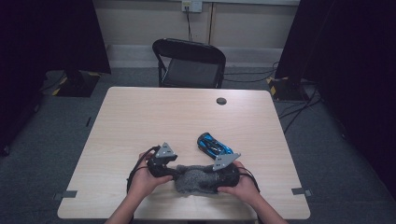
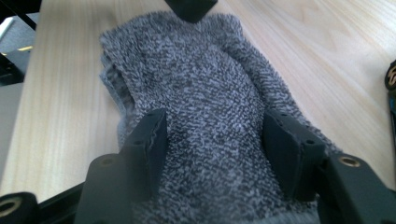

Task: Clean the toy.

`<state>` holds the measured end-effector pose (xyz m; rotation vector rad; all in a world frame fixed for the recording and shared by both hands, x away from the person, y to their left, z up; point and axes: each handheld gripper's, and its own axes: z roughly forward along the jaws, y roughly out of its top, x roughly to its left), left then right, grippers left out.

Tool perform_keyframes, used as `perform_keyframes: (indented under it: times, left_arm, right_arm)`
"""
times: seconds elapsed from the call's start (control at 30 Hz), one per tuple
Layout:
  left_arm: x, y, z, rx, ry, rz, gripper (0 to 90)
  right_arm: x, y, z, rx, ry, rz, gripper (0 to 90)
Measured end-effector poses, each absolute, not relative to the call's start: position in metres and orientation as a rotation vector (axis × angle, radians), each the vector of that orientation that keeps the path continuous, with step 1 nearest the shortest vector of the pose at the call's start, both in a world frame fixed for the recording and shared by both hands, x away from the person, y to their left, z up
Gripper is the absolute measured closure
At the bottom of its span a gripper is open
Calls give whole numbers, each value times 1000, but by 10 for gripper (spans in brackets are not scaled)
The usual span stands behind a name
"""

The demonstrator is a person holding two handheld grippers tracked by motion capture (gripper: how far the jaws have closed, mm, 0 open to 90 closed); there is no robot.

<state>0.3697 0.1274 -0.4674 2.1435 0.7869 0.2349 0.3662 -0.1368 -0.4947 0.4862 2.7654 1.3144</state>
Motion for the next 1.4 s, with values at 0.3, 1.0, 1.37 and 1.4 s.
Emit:
perform_keyframes:
  times: [0.3,1.0,1.37,1.4]
  left_arm:
    - [376,124,-464,2113,777,229,207]
    - [393,117,-457,2106,770,221,181]
    - [400,104,-452,2106,751,218,179]
    - [401,102,-451,2108,745,214,179]
  right_arm:
    - [363,-139,-499,509,2739,1290,588]
    - [359,-157,-491,712,2707,1277,773]
    - [358,-192,-467,777,2642,1298,775]
    - [359,-197,-465,788,2630,1310,775]
